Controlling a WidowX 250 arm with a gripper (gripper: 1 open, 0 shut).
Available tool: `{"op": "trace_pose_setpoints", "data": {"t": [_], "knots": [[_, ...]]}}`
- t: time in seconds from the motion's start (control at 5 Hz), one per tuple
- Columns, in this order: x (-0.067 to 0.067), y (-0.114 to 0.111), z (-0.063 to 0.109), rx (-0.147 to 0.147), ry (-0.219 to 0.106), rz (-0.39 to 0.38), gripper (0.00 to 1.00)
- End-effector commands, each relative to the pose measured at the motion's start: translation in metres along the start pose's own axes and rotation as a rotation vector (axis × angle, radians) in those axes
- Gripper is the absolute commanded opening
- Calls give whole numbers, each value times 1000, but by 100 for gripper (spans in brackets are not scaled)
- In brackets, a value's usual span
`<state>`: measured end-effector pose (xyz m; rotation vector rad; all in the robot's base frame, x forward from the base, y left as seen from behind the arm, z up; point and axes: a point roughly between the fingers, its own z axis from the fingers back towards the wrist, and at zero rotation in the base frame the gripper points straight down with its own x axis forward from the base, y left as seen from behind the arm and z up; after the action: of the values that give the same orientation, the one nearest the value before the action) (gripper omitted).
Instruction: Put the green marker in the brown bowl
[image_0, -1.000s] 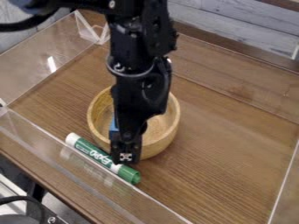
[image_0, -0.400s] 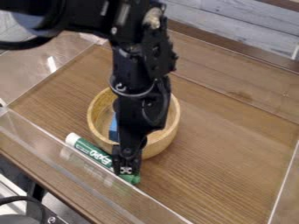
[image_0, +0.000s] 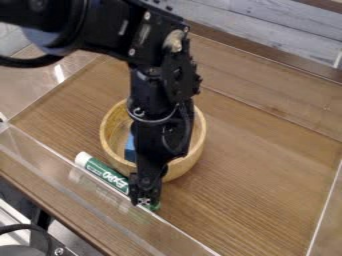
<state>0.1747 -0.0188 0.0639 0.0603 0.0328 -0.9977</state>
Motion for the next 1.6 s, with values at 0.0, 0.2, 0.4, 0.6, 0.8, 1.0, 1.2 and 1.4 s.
{"op": "trace_pose_setpoints", "data": {"t": [0.0,0.2,0.4,0.6,0.8,1.0,1.2,1.4], "knots": [[1,1,-2,12,-6,-17,100],[1,1,-7,11,-5,-23,100],[0,2,-12,9,-4,-32,100],[0,2,-17,8,-4,-42,100],[0,3,-22,7,-3,-49,100],[-1,5,-18,11,-11,-37,100],[-2,7,-14,16,-19,-23,100],[-2,9,-9,20,-28,-8,100]]}}
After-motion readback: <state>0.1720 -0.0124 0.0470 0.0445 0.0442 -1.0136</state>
